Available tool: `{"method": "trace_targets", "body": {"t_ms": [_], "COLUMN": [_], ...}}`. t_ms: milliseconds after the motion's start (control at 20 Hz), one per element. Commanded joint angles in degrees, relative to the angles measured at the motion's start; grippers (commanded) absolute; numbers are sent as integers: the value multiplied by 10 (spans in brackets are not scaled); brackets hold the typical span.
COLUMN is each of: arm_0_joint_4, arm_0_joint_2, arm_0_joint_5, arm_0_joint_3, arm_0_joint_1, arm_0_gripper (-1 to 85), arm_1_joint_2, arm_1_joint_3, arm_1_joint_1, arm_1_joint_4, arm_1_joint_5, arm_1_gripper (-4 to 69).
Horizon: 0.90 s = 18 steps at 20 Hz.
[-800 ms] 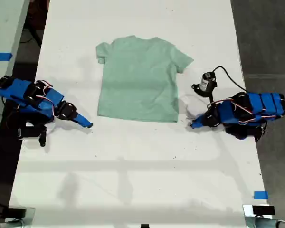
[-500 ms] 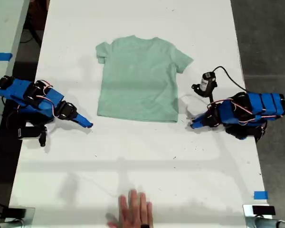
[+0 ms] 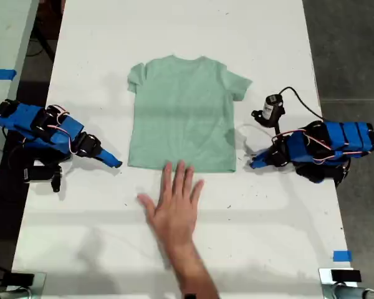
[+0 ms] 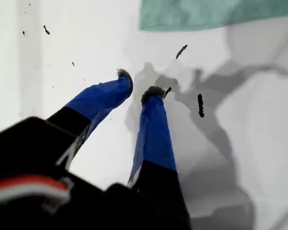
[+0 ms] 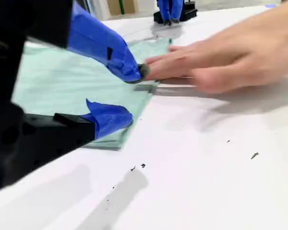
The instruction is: Fold t shirt
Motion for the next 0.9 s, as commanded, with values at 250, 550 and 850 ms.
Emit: {"method": "trace_targets", "body": {"t_ms": [250, 550, 850], "arm_0_joint_4": [-8, -8, -12], "arm_0_joint_2": [3, 3, 3], "arm_0_joint_5": [-7, -7, 33], "arm_0_joint_3": [11, 11, 11], "arm_0_joint_1": [-8, -8, -7], "arm_0_gripper": [110, 110, 109], "arm_1_joint_2": [9, 9, 9], "arm_1_joint_3": [33, 33, 33], "arm_1_joint_1": [-2, -2, -2], "arm_1_joint_4": [-7, -7, -7], "arm_1_joint_5": [-1, -1, -1], "arm_1_gripper": [77, 77, 77]}}
